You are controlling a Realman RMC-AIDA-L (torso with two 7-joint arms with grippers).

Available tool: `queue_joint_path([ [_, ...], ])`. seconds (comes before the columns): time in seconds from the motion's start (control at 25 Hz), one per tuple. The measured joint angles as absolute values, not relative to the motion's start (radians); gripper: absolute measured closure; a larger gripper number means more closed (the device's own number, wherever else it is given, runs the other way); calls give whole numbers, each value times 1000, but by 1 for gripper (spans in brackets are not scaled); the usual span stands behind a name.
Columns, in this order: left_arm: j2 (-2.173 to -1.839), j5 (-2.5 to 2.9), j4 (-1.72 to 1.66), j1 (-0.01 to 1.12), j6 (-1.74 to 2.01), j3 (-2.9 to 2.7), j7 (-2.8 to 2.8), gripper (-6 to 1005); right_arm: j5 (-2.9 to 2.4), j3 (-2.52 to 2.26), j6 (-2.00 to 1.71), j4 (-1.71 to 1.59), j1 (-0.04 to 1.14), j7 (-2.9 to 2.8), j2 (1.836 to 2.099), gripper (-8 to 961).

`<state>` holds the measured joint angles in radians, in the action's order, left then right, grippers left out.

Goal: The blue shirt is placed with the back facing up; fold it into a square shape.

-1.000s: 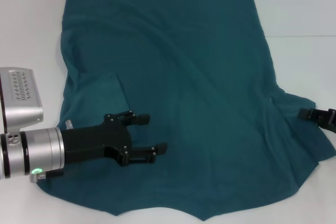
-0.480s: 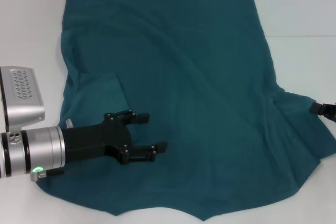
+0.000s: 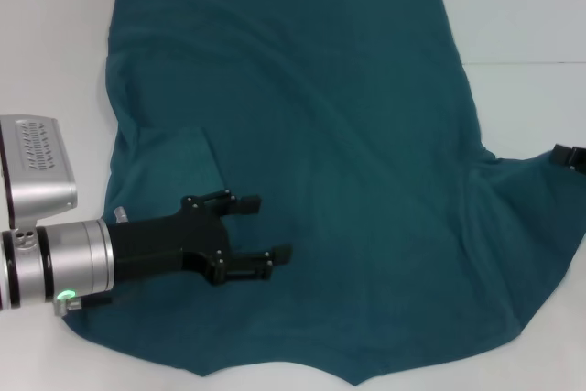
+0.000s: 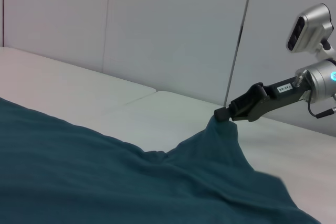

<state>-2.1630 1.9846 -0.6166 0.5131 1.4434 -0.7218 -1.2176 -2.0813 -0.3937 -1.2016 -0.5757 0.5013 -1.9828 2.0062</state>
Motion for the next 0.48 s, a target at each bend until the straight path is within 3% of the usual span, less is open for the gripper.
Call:
queue_joint_path([
  [0.48, -2164, 1980, -602, 520, 1420, -713, -1249, 124, -2087, -417, -1199, -580, 564, -1982, 1957, 954],
])
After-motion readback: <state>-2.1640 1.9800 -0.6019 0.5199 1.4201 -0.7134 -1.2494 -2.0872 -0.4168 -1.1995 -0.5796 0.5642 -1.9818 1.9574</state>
